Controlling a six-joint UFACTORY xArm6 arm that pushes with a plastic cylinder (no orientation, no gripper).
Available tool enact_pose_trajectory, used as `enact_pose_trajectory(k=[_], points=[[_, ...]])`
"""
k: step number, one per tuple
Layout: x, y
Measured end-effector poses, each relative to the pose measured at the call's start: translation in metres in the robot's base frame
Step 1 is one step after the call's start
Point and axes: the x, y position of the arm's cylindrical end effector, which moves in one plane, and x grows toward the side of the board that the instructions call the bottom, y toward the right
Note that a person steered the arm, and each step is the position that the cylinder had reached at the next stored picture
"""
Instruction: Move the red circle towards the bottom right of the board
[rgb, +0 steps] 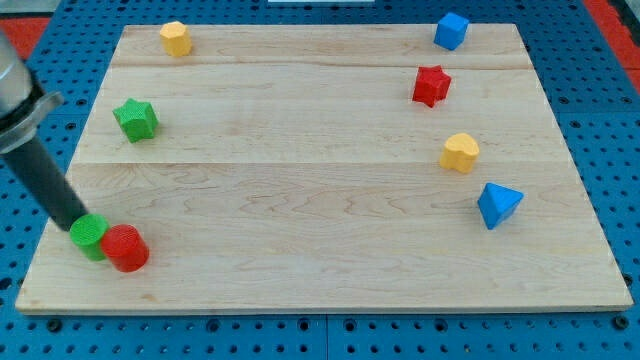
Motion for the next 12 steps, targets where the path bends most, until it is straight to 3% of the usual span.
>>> enact_pose_trajectory(k=[2,3,5,8,12], points=[[0.033,-0.028],[0.064,-0.014],[0.064,0.070],[0.038,0.061],[-0.036,0.085]])
